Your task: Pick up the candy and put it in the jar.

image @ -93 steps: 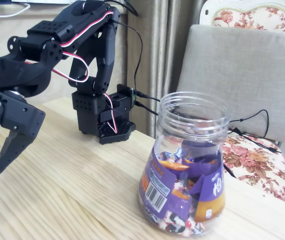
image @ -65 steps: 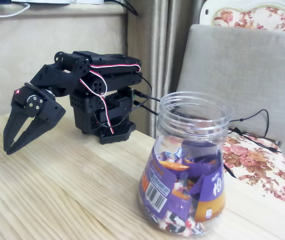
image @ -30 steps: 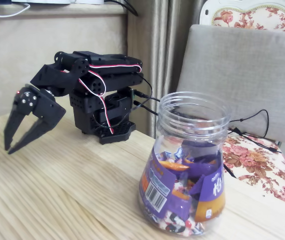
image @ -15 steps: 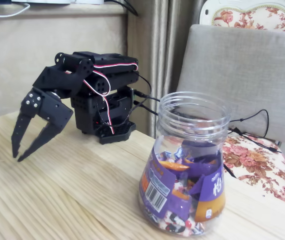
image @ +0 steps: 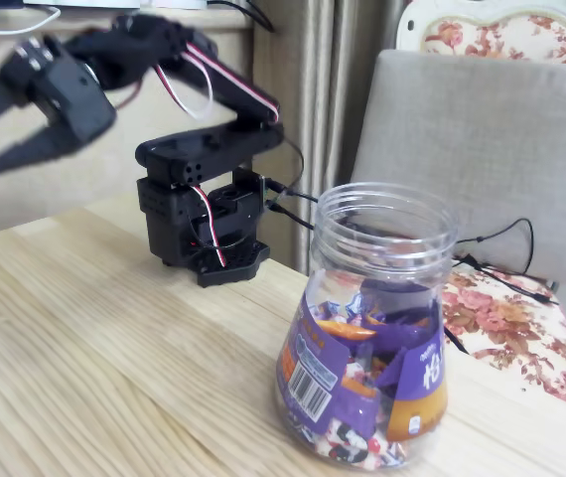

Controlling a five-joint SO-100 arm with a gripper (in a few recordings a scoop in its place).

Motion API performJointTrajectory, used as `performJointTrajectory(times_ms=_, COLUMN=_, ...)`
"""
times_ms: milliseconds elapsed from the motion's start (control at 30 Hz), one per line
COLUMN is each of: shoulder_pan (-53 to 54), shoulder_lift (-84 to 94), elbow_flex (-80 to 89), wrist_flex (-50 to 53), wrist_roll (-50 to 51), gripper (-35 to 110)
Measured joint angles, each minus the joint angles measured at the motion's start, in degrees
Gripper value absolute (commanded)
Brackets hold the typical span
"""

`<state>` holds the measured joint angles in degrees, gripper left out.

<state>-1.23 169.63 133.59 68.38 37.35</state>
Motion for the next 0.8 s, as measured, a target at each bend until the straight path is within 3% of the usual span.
performJointTrajectory(times_ms=133, shoulder_pan=-0.09, shoulder_lift=-11.78, elbow_flex=-8.88, wrist_flex=4.57, wrist_roll=-2.02, gripper=22)
performJointTrajectory(times_ms=233, shoulder_pan=-6.15, shoulder_lift=-18.46, elbow_flex=-12.66, wrist_flex=4.92, wrist_roll=-2.9, gripper=22)
performJointTrajectory(times_ms=400, shoulder_pan=-13.27, shoulder_lift=-30.5, elbow_flex=-23.47, wrist_flex=6.94, wrist_roll=-3.25, gripper=37)
performJointTrajectory(times_ms=800, shoulder_pan=8.53, shoulder_lift=-44.38, elbow_flex=-20.92, wrist_flex=10.81, wrist_roll=8.17, gripper=43)
